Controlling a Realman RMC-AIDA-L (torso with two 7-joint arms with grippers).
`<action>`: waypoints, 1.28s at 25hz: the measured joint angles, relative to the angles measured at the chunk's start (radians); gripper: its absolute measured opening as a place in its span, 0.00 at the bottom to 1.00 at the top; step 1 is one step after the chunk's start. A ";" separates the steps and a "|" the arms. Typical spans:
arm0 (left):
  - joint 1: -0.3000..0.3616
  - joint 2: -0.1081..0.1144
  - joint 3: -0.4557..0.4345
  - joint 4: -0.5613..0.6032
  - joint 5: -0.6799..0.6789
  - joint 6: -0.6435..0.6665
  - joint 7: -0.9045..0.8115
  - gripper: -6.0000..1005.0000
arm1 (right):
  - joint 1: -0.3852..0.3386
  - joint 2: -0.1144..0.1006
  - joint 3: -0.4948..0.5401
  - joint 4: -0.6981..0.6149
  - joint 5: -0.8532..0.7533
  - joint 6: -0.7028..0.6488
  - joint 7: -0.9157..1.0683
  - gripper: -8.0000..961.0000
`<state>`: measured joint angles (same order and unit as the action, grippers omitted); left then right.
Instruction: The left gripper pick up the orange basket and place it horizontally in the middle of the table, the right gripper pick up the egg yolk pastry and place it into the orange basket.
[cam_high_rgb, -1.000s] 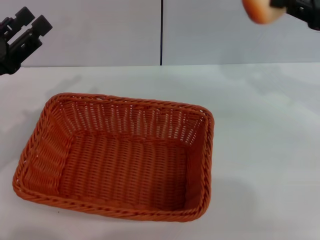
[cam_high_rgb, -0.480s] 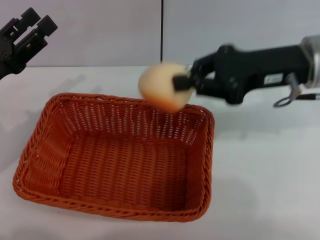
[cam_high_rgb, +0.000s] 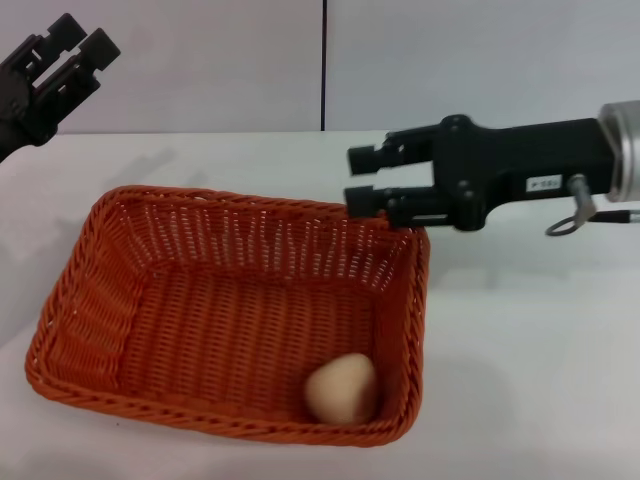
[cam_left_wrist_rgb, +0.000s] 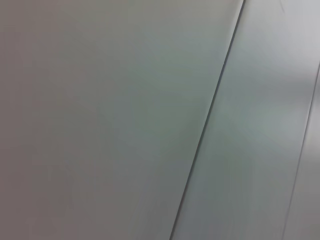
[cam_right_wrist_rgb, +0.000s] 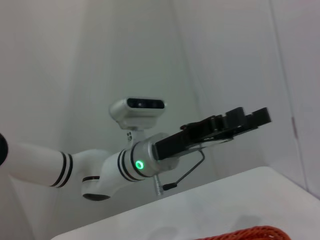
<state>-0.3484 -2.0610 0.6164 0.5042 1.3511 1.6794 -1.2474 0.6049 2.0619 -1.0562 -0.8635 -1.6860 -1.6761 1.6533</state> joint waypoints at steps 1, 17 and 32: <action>-0.003 0.000 0.000 0.000 0.000 0.000 0.000 0.69 | -0.017 0.001 0.040 0.002 0.002 -0.004 -0.015 0.43; -0.011 -0.006 -0.001 -0.199 -0.182 0.037 0.245 0.69 | -0.215 0.009 0.428 0.173 0.280 -0.051 -0.458 0.66; 0.068 -0.007 -0.025 -0.322 -0.431 0.073 0.650 0.69 | -0.186 0.012 0.649 0.602 0.597 0.014 -0.966 0.66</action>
<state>-0.2800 -2.0679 0.5910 0.1817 0.9201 1.7527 -0.5977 0.4185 2.0736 -0.4072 -0.2611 -1.0893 -1.6620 0.6874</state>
